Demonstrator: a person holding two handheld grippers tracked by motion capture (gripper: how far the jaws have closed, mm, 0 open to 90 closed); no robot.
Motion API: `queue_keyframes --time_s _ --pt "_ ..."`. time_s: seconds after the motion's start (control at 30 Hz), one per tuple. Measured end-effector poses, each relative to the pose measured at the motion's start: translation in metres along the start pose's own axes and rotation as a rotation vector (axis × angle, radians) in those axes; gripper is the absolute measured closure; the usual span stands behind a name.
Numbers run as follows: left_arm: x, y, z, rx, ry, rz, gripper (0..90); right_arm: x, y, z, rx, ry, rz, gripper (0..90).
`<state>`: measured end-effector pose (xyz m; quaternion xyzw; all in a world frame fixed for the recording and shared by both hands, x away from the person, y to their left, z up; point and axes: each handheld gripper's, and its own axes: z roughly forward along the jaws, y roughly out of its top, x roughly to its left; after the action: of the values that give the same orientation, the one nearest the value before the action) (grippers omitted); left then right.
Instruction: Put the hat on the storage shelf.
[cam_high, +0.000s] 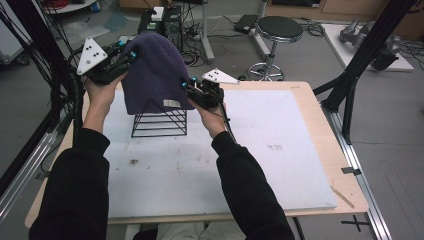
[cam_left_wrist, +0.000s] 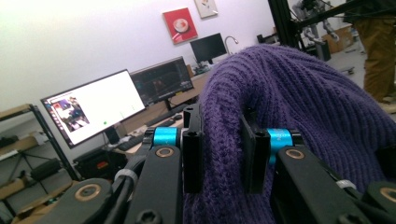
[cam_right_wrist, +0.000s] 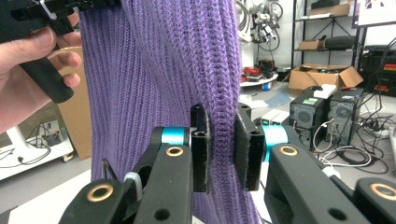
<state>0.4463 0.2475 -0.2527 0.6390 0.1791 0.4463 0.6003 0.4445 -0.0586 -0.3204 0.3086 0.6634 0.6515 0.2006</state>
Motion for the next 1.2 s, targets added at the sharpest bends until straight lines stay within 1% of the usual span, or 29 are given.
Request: queue_keyframes --time_s 0.07,0.23,0.27,0.3,0.33,0.4,0.5,0.63,0.73,0.93,1.03,1.07,1.13,1.2 --pt "-0.001 -0.001 -0.001 0.019 -0.006 0.002 74.2 0.000 -0.004 -0.002 0.011 -0.003 0.004 78.9" --pt "-0.004 -0.005 -0.005 0.031 -0.017 -0.006 74.2 0.000 -0.008 -0.003 0.016 0.009 0.012 78.9" --pt "-0.005 -0.006 -0.006 0.030 -0.018 -0.010 74.3 0.000 -0.009 -0.003 0.022 0.010 0.021 78.9" --pt "-0.006 -0.007 -0.007 0.031 -0.020 -0.017 74.3 0.001 -0.013 -0.003 0.024 0.015 0.020 78.9" --pt "-0.007 -0.008 -0.008 0.036 -0.020 -0.018 74.3 0.001 -0.013 -0.003 0.024 0.015 0.020 78.9" --pt "-0.008 -0.010 -0.009 0.051 -0.022 -0.014 74.2 0.002 -0.018 -0.002 0.031 0.014 0.021 78.9" --pt "-0.010 -0.012 -0.013 0.052 -0.024 -0.018 74.2 0.005 -0.023 -0.002 0.051 0.022 0.026 78.8" --pt "-0.011 -0.014 -0.018 0.046 -0.026 -0.032 74.2 0.008 -0.024 -0.001 0.057 0.028 0.020 78.5" --pt "-0.011 -0.017 -0.021 0.058 -0.024 -0.030 74.1 0.008 -0.024 0.000 0.061 0.029 0.024 78.2" --pt "-0.012 -0.023 -0.026 0.061 -0.025 -0.043 74.0 0.008 -0.027 0.001 0.076 0.026 0.029 78.0" --pt "-0.012 -0.024 -0.028 0.067 -0.029 -0.045 74.0 0.008 -0.029 0.002 0.078 0.026 0.031 78.0" --pt "-0.012 -0.025 -0.028 0.073 -0.034 -0.048 74.0 0.009 -0.032 0.003 0.084 0.025 0.040 78.0" --pt "-0.013 -0.025 -0.029 0.087 -0.039 -0.051 73.9 0.009 -0.033 0.003 0.086 0.027 0.040 78.0" --pt "-0.015 -0.026 -0.030 0.096 -0.042 -0.041 73.8 0.010 -0.037 0.004 0.096 0.024 0.040 77.9"
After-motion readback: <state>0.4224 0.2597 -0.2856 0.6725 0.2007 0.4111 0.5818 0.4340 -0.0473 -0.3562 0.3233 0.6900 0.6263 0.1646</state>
